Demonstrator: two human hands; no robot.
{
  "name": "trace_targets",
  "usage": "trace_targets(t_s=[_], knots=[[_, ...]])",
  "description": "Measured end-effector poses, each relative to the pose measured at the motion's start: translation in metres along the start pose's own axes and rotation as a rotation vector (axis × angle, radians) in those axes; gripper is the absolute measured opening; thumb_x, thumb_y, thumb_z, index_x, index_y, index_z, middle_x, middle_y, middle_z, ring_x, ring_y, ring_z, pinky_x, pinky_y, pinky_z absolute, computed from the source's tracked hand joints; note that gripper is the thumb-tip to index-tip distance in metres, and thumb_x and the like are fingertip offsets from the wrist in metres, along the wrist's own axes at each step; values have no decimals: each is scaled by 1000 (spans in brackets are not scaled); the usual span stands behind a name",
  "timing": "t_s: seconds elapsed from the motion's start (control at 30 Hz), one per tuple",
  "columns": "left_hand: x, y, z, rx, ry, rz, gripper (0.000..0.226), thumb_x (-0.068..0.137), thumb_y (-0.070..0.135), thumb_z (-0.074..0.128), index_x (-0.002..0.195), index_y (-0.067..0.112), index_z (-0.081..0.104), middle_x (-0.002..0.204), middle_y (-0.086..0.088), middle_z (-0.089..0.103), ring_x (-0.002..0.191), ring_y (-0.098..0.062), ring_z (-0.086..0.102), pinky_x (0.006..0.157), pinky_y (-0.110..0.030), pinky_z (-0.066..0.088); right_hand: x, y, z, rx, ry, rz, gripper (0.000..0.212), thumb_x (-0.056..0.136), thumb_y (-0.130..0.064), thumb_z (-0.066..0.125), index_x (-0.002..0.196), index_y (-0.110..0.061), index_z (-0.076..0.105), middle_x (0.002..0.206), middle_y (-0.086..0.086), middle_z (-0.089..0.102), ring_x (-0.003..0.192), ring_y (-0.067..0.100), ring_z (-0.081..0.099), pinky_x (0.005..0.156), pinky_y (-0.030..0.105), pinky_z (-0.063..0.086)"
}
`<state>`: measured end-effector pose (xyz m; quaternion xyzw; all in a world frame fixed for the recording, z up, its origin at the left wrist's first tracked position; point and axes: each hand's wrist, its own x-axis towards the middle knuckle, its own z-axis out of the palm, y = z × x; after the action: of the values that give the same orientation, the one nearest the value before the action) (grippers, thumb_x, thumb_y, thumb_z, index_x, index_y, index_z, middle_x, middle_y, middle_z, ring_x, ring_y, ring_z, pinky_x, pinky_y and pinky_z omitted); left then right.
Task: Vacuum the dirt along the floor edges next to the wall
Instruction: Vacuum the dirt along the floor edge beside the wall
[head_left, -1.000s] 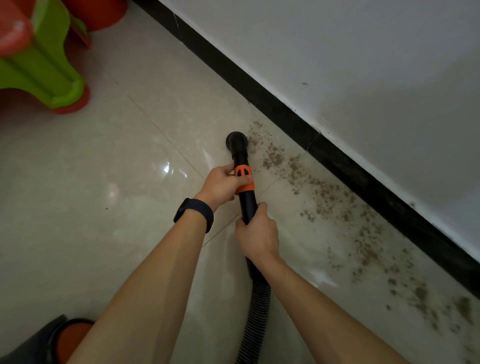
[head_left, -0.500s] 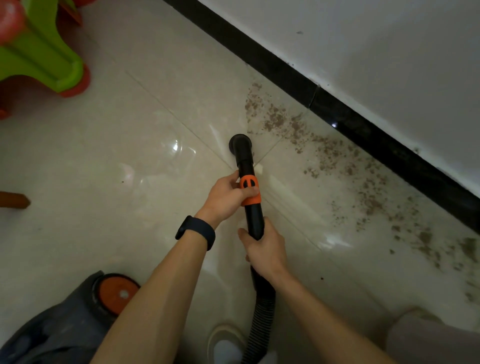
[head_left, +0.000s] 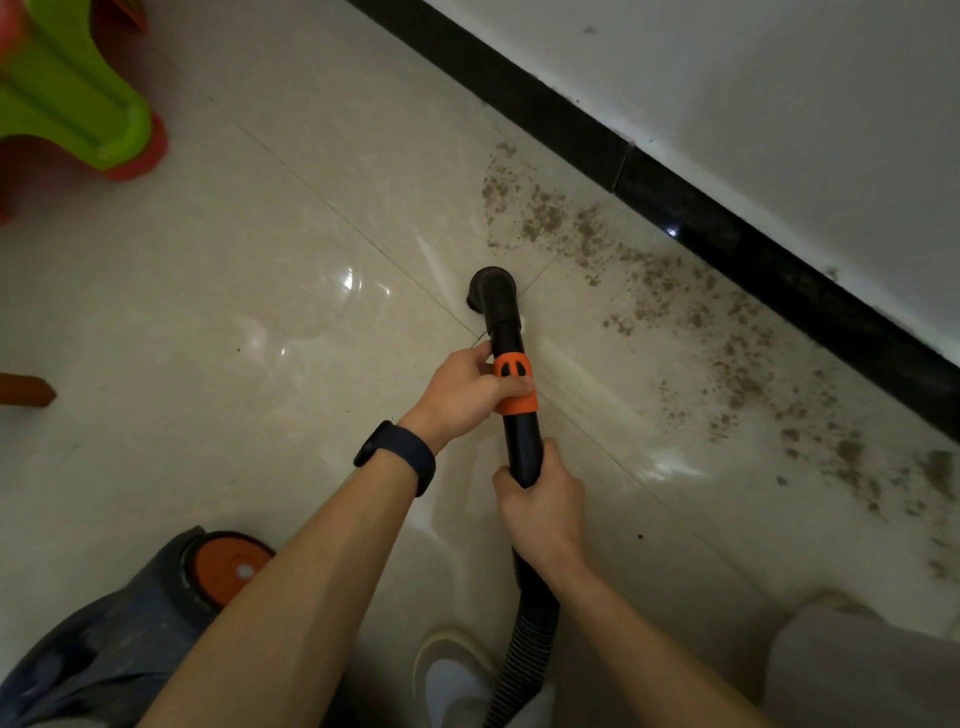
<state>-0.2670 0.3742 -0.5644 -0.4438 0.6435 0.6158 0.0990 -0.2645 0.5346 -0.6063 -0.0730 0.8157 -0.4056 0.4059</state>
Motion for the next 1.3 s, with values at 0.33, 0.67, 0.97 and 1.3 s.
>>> trace_targets(t_s=[0.33, 0.67, 0.97, 1.3], knots=[[40, 20, 11, 185, 69, 59, 42, 88, 36, 71, 122, 19, 52, 95, -5, 64, 88, -22, 64, 80, -37, 56, 42, -19, -4, 140, 10, 47, 11, 88, -7, 66, 89, -11, 56, 68, 5, 52, 46, 9, 49, 44, 24, 43], [65, 34, 30, 318, 131, -12, 71, 93, 43, 57, 142, 7, 20, 85, -3, 56, 74, -25, 61, 66, -37, 54, 70, -23, -9, 178, -12, 59, 7, 90, -5, 65, 86, -10, 63, 64, 10, 58, 47, 18, 53, 41, 26, 42], [82, 36, 24, 288, 70, -9, 72, 97, 43, 50, 146, 10, 8, 87, -7, 59, 74, -27, 62, 63, -37, 53, 81, -35, -8, 175, 4, 60, 16, 89, -2, 66, 79, -12, 58, 58, 5, 55, 44, 14, 50, 40, 24, 39], [109, 55, 7, 295, 76, 1, 76, 98, 43, 48, 148, 6, 5, 90, -7, 59, 81, -28, 63, 72, -40, 56, 106, -61, -5, 178, -3, 68, 14, 90, -3, 64, 80, -12, 60, 59, 4, 57, 46, 14, 51, 43, 26, 41]])
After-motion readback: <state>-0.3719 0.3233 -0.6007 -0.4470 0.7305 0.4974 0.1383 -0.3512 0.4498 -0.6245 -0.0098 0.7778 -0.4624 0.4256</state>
